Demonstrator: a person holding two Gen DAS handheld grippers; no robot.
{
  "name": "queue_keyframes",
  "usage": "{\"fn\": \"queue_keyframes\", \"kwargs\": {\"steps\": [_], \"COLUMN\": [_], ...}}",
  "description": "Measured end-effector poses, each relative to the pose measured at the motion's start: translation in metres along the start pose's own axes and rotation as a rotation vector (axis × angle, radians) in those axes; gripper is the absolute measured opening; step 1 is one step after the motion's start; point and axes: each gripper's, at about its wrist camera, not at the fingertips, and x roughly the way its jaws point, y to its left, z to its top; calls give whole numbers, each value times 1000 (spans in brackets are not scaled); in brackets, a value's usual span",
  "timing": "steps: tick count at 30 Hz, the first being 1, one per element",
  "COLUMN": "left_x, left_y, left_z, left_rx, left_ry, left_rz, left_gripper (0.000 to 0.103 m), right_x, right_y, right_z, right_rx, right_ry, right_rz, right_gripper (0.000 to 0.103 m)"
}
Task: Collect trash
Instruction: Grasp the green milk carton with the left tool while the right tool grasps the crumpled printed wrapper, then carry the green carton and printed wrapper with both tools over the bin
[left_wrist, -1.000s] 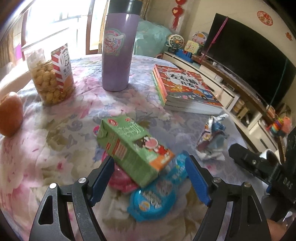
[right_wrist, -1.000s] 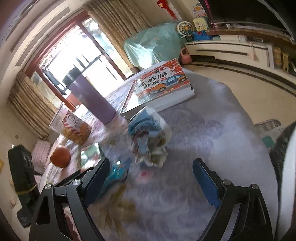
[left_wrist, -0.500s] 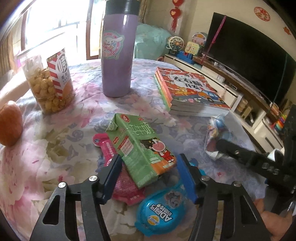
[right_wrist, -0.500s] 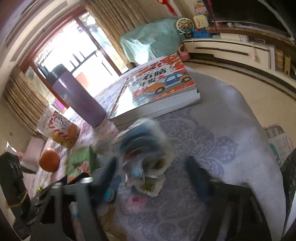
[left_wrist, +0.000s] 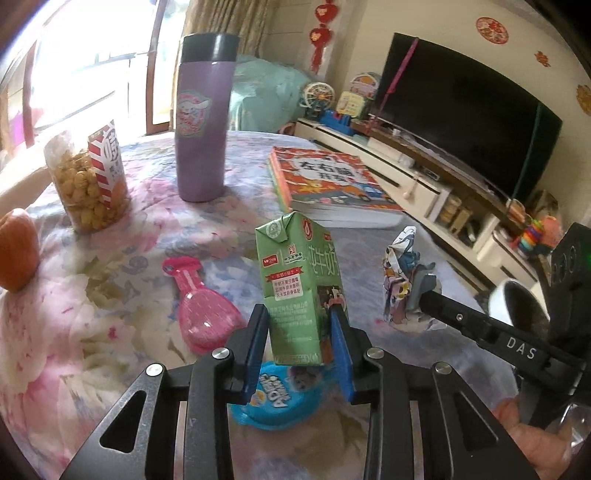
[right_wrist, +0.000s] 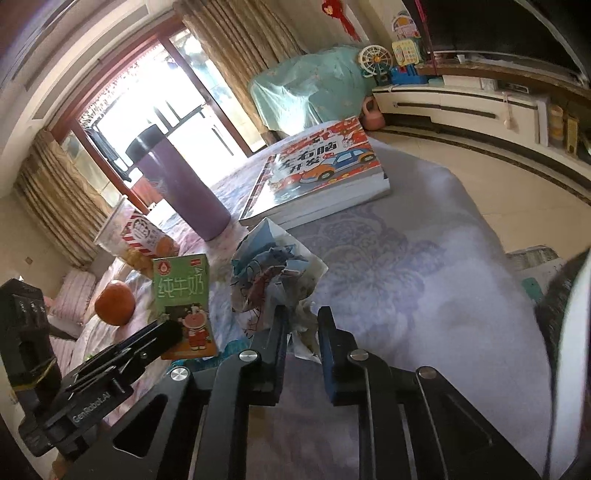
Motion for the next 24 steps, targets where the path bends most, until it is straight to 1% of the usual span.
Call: {"fn": "queue_keyframes", "kwargs": {"steps": [8,15,20,22,24], "left_x": [-27,-45,-44,-39,-39], "left_y": [-21,-43,-54,-57,-59], "left_z": [-12,-33,-45,-50,-52], "left_rx": [36,78,107,107,108], "left_ry": [-4,24,78,102,97], "left_rz": [-69,-126,-167,-163,-154], "left_gripper": [31,31,32,33,34], "right_x": [-48,-82,-105,-111,-115], "right_y": [-9,-15,-20,-22,-24], "right_z": [-19,-39,-51,-58,-63], "right_rx": [37,62,78,87,100], "right_ry": [-52,-81,-104,-110,-113], "right_rz": [-2,-13,-24,-29,-34], "right_gripper": [16,16,16,16,16]}}
